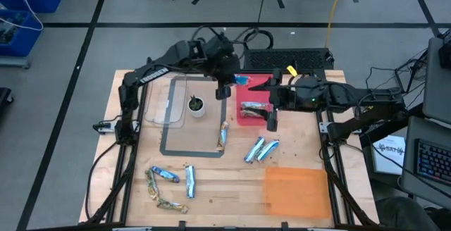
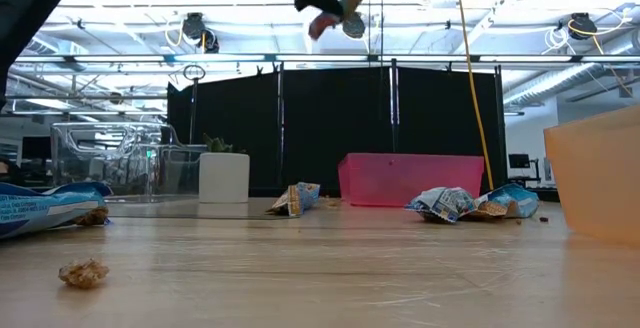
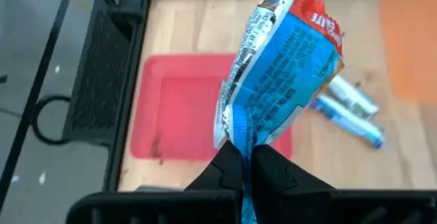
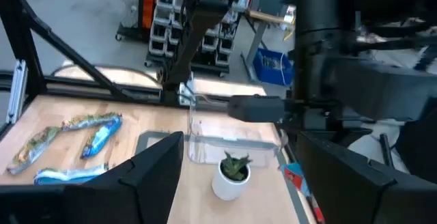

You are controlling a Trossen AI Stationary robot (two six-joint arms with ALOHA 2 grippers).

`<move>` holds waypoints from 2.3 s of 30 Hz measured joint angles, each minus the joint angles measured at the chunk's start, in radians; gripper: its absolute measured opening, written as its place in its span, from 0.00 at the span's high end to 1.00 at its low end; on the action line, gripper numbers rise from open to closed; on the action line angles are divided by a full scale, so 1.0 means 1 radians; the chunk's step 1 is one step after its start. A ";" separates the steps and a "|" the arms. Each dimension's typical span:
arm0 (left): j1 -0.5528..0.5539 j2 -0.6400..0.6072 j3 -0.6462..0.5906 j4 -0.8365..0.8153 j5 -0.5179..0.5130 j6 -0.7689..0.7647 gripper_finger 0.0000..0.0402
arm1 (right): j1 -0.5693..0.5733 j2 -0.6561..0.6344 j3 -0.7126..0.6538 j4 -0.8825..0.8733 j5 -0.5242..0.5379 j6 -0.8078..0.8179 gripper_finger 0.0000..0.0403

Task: Pick and place Granola Bars by type
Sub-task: Put the red granola bar into the red bin

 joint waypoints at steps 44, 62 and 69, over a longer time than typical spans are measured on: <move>-0.190 -0.174 0.000 0.293 0.073 -0.090 0.98 | 0.000 -0.040 0.000 0.279 -0.005 -0.003 0.15; -0.181 -0.352 -0.056 0.171 0.155 -0.103 0.98 | 0.000 -0.040 0.000 0.288 -0.005 0.017 0.15; -0.215 -0.361 -0.317 0.541 0.237 -0.159 0.98 | 0.000 -0.040 0.000 0.290 -0.004 0.016 0.15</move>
